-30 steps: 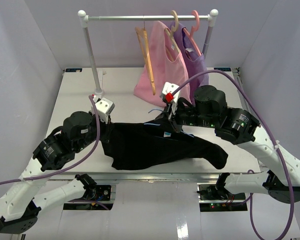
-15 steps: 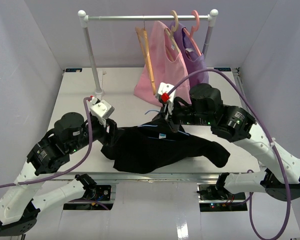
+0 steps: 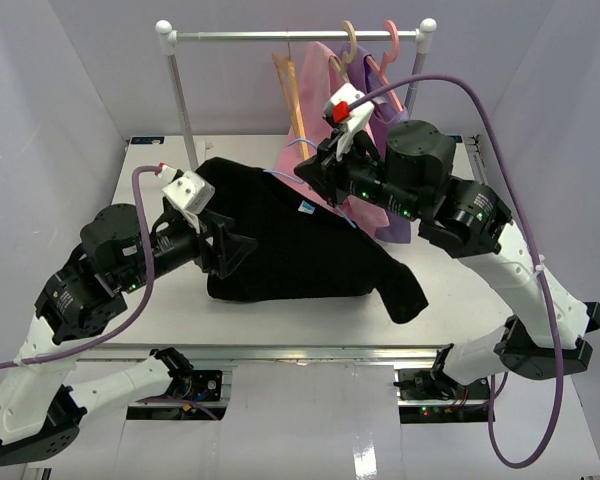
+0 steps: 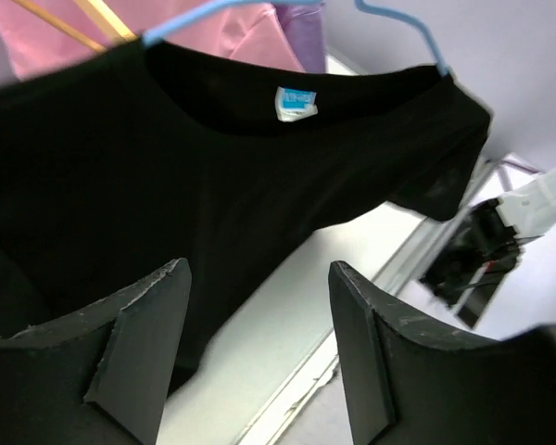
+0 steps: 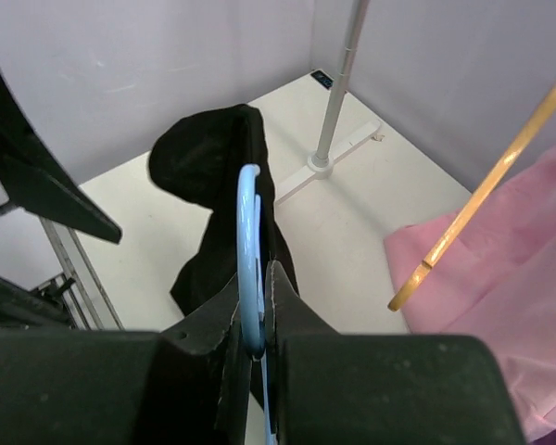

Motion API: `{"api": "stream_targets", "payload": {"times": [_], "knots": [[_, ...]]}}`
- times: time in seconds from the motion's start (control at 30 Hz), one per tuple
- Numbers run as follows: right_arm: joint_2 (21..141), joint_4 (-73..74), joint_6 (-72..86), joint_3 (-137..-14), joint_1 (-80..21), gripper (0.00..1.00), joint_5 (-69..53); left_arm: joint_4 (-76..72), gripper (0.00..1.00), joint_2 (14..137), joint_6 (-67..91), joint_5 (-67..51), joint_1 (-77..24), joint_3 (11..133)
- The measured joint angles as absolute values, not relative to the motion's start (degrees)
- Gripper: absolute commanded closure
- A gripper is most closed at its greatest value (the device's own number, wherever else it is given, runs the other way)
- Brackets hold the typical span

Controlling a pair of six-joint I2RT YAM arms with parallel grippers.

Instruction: Place the t-shirt on the hanger

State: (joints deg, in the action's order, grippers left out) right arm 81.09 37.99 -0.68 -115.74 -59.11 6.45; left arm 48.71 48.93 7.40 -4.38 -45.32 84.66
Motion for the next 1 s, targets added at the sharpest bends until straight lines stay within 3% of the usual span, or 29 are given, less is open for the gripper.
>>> {"api": "stream_targets", "payload": {"times": [0.17, 0.53, 1.0], "knots": [[79.4, 33.0, 4.8, -107.7, -59.0, 0.92, 10.6, 46.3, 0.2, 43.0, 12.7, -6.5, -45.3, 77.7], [94.4, 22.6, 15.5, -108.7, -63.0, 0.92, 21.8, 42.9, 0.18, 40.7, 19.9, 2.8, -45.3, 70.2], [104.7, 10.3, 23.9, -110.7, -69.2, 0.92, 46.2, 43.5, 0.26, 40.1, 20.2, 12.7, -45.3, 64.3]]}}
